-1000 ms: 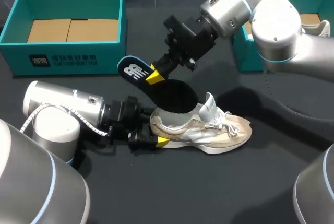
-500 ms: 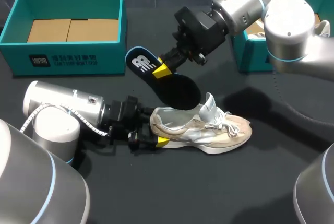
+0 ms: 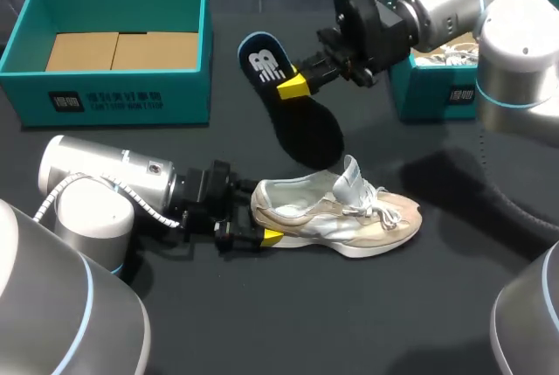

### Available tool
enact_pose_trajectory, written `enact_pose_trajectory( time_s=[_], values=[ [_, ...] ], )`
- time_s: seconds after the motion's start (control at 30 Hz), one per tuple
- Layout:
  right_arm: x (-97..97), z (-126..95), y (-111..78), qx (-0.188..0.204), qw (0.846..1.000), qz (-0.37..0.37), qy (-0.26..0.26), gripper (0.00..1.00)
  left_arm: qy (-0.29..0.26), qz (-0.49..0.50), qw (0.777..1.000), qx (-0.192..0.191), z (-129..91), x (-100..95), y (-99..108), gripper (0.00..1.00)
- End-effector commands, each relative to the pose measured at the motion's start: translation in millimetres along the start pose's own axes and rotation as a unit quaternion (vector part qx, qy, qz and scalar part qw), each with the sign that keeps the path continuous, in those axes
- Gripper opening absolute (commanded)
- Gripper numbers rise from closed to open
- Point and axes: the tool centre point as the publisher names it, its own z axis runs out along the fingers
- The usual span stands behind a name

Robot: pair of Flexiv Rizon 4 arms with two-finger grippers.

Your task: Take the shoe out of the shoebox, open the shoe tongue, remove and reinsert the insole, then place the shoe into the shoebox

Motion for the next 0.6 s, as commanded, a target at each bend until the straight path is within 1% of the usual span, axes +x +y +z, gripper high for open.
enact_pose_trajectory(
  time_s=[0.03,0.53,0.6],
  values=[
    [26.0,-17.1,0.2,-0.035,0.999,0.020,-0.032,0.00,-0.001,0.000,1.000,0.000,0.4,3.0,3.3,0.00],
    [26.0,-17.1,0.2,-0.035,0.999,0.020,-0.032,0.00,-0.001,0.000,1.000,0.000,0.4,3.0,3.3,0.00],
    [30.1,-23.9,0.3,-0.043,0.998,0.023,-0.044,0.00,-0.001,0.000,1.000,0.000,0.4,3.0,3.3,0.00]
  ],
)
